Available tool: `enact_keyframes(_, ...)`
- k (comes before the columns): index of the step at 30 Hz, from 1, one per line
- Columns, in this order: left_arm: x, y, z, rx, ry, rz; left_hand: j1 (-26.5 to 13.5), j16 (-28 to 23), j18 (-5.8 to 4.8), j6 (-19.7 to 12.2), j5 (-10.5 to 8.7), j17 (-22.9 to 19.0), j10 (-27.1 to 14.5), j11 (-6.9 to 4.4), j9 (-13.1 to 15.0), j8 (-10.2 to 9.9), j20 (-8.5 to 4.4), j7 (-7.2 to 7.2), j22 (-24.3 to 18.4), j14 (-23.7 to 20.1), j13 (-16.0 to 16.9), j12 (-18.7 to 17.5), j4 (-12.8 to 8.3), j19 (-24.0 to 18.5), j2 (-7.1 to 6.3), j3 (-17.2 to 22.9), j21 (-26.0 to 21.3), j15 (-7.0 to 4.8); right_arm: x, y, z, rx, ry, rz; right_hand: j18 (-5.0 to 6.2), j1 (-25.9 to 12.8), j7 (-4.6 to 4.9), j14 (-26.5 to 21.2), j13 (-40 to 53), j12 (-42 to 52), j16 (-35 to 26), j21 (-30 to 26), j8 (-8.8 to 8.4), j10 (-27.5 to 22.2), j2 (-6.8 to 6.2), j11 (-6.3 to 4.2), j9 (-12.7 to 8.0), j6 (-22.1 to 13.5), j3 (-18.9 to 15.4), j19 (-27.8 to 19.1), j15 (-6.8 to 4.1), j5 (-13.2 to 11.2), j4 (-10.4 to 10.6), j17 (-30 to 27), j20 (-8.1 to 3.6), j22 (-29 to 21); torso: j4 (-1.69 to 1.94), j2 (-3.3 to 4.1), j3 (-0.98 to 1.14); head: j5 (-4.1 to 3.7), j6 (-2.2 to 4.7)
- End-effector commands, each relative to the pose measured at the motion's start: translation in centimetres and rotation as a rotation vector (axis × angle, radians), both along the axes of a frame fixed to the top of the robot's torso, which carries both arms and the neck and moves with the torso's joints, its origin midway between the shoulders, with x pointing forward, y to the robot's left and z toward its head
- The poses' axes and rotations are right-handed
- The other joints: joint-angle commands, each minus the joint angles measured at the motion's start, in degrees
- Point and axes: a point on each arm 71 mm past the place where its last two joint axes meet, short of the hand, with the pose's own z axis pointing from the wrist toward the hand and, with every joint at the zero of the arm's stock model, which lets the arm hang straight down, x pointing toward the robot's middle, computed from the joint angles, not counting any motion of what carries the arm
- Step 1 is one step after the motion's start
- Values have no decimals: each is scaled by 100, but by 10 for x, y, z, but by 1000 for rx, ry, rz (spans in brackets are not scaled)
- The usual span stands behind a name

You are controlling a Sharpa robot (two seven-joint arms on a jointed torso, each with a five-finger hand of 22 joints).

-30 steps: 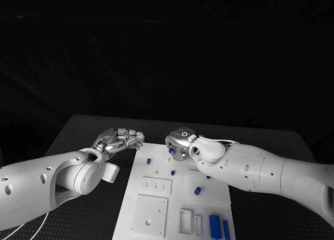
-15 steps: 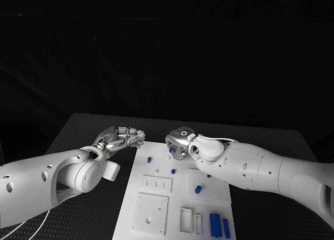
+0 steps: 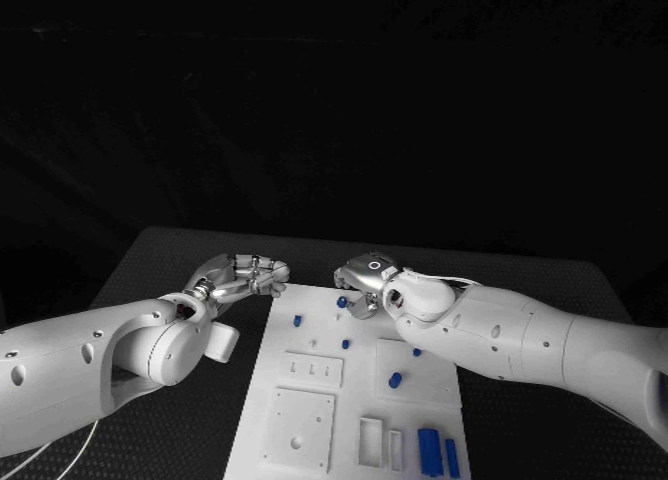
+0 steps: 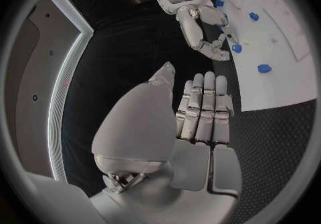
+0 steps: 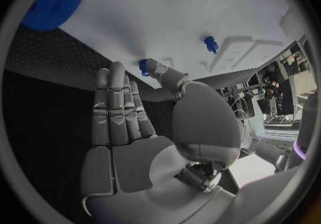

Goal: Assemble the parts on the task board

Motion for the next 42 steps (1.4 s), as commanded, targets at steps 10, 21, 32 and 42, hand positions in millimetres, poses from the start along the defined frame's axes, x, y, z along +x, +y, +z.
enact_keyframes(10,1,4,2,-2,-5,0,-18,-67,70,-26,-45,8,-59,-5,-9,-32,-3,6,103,-75,-11,-38,-12,-70,-54,-14,-44,-8,-8,-25,39,146,-40,-3,57,-264,-145,40,44,62,95,66,65,-250,-81,32,63,-89,-879,-12,53,901,-189,-13,-13,113,-31,3,7,-43,124)
enact_keyframes(21,6,7,2,36,-42,-56,166,-144,54,8,-55,35,-127,-20,-2,-14,6,-87,108,-115,-21,-39,-37,-126,-72,-7,-76,-4,-2,-99,47,169,95,-150,57,71,-127,700,519,876,1339,957,226,1390,44,-504,113,271,-736,885,-491,392,-64,685,-456,169,-151,-40,29,-63,195)
enact_keyframes(32,7,8,1,39,-40,-54,201,-161,47,11,-57,43,-130,-25,-3,-14,5,-91,109,-124,-19,-34,-36,-135,-77,-21,-81,-4,0,-125,28,162,207,-197,57,-278,-342,466,4460,4564,3146,2377,119,638,167,-781,118,366,-1355,980,-686,714,-178,1713,-802,145,-217,-21,68,-79,193)
enact_keyframes(42,8,8,0,41,-37,-53,196,-173,41,12,-58,49,-131,-24,-3,-15,7,-84,110,-129,-18,-31,-23,-137,-67,-33,-82,-1,-4,-124,6,158,271,-196,57,-404,-258,347,6727,6828,3794,3057,51,893,172,-693,148,367,-1303,983,-641,800,-103,2182,-948,134,-196,-24,70,-115,130)
